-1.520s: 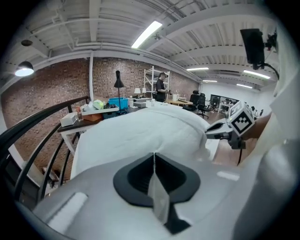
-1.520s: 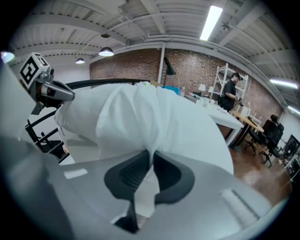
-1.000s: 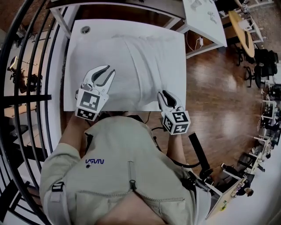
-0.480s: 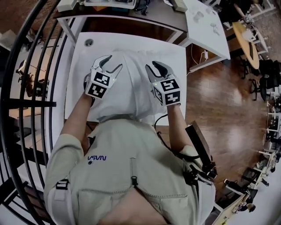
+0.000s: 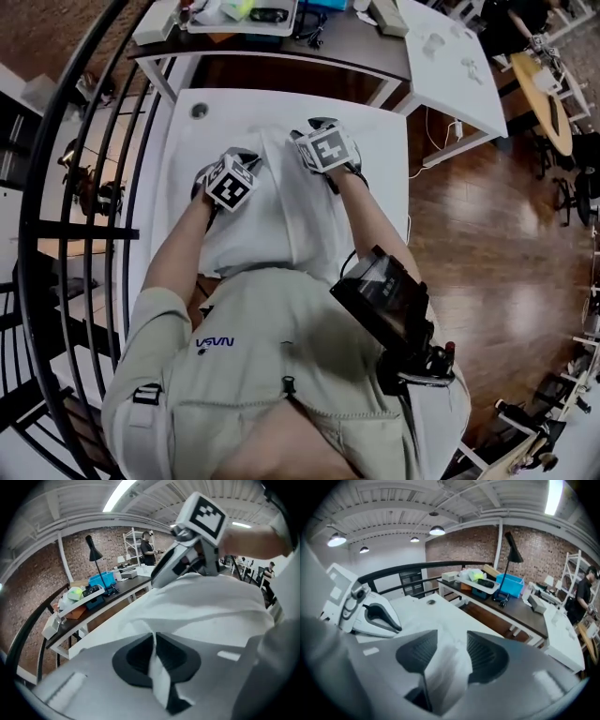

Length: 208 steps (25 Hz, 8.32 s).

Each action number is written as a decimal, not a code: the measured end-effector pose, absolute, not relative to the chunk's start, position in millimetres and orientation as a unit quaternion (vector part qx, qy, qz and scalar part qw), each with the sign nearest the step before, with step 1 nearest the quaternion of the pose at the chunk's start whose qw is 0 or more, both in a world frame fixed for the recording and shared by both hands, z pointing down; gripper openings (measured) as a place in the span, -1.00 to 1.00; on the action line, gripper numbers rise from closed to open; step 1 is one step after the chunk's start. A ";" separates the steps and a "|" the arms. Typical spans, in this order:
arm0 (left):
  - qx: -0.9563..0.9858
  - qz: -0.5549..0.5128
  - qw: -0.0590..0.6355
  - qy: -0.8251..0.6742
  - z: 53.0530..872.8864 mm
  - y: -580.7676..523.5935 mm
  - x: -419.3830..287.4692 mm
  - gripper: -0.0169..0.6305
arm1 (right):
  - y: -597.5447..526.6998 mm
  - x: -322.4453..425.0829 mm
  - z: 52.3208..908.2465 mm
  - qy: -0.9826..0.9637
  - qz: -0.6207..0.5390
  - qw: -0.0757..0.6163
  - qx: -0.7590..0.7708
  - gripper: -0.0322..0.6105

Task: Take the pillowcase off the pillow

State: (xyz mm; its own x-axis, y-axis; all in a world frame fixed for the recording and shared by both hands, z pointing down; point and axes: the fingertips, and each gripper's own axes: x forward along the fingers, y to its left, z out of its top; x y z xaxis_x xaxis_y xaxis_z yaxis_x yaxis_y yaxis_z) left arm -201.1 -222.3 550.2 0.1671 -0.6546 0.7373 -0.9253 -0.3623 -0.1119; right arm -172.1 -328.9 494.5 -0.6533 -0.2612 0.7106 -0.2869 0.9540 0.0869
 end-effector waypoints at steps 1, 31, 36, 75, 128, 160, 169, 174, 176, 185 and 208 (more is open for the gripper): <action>0.742 0.376 0.179 -0.526 554.6 -220.5 -195.1 -0.89 | -330.5 -171.3 504.1 -0.902 0.018 0.405 0.147 -0.29; 0.733 0.163 0.151 -0.643 482.9 -178.0 -230.2 -0.91 | -393.8 -43.4 509.1 -0.849 0.010 0.394 0.351 -0.83; 0.706 0.113 0.141 -0.685 459.3 -181.2 -240.5 -0.87 | -384.3 -57.3 486.6 -0.885 0.003 0.340 0.320 -0.68; 0.729 0.313 0.057 -0.606 520.5 -82.9 -102.8 -0.79 | -123.9 20.8 539.8 -0.894 0.024 0.301 0.330 -0.85; 0.777 0.217 0.100 -0.583 438.5 -201.3 -129.3 -0.25 | -236.7 57.6 409.4 -0.906 0.023 0.207 0.368 -0.59; 0.745 0.228 0.113 -0.616 431.2 -206.8 -148.5 -0.91 | -401.2 -50.5 483.9 -0.871 0.042 0.381 0.308 -0.83; 0.740 0.172 0.143 -0.634 439.8 -192.4 -163.0 -0.91 | -449.6 40.9 480.1 -0.821 0.101 0.329 0.456 -0.84; 0.744 0.215 0.136 -0.618 478.3 -208.3 -158.0 -0.91 | -443.6 46.8 516.2 -0.818 0.102 0.345 0.449 -0.84; 0.748 0.241 0.112 -0.608 487.5 -213.3 -149.9 -0.89 | -439.5 35.9 513.7 -0.844 0.103 0.327 0.412 -0.82; 0.806 0.239 0.080 -0.535 451.7 -187.0 -107.2 -0.32 | -368.2 34.9 432.1 -0.892 0.075 0.219 0.389 -0.47; 0.806 0.354 0.044 -0.472 522.8 -128.1 -32.5 -0.85 | -149.5 89.1 565.6 -0.853 0.095 0.327 0.397 -0.70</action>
